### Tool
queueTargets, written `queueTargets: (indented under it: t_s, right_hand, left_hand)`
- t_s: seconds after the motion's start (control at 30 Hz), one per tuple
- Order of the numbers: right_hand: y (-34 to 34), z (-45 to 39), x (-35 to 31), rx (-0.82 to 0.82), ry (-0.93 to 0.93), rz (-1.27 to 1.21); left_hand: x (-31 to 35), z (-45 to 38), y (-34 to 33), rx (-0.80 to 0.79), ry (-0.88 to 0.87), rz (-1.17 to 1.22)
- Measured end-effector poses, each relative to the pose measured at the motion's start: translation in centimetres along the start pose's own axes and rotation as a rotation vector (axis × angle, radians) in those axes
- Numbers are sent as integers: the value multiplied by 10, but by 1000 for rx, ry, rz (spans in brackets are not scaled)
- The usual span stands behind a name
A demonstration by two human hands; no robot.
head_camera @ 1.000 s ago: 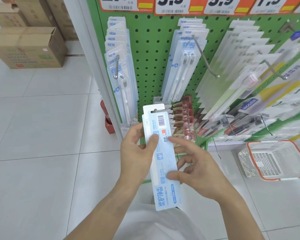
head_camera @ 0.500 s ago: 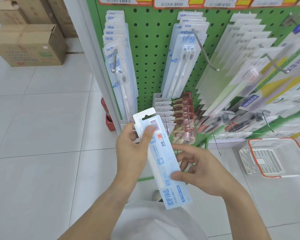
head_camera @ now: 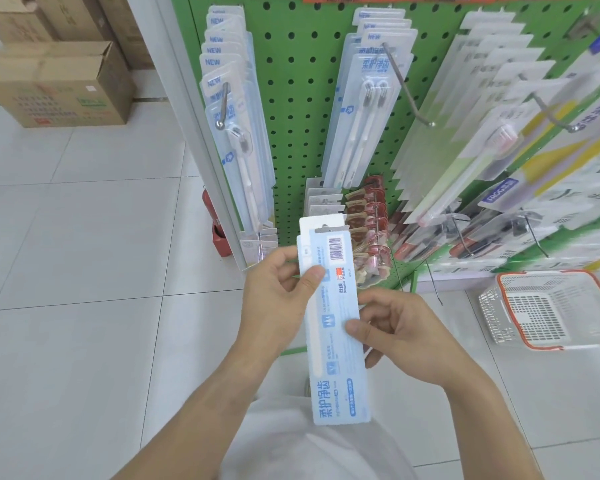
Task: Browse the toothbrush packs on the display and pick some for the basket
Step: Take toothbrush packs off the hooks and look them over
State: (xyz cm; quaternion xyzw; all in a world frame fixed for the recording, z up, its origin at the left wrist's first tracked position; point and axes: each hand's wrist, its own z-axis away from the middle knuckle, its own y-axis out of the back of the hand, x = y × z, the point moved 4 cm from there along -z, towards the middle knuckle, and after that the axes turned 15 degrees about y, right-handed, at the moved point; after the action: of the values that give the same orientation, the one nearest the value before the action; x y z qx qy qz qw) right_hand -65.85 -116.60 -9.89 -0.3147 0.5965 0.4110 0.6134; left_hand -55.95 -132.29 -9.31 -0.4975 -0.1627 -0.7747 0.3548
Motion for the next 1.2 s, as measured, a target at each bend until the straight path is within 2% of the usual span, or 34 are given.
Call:
queueTargets:
  t_s: [0.17, 0.33, 0.43, 0.6, 0.67, 0.9, 1.2]
  right_hand:
    - [-5, -1, -1, 31, -49, -53]
    - [-2, -3, -8, 207, -11, -159]
    - [1, -3, -11, 258, 2, -151]
    - [12, -3, -20, 532, 134, -165]
    - [16, -3, -24, 570, 182, -148]
    - [27, 0, -21, 758, 192, -181]
    - [27, 4, -17, 859, 95, -234]
  left_hand:
    - [-5, 1, -5, -128, 13, -144]
    - [-12, 5, 1, -281, 55, -521]
    - [-11, 7, 10, -367, 68, -595]
    - [-6, 7, 23, -494, 87, -672]
    - [-8, 8, 27, -512, 101, -677]
    - [-1, 4, 47, -269, 73, -590]
    - [-2, 1, 57, -67, 70, -333]
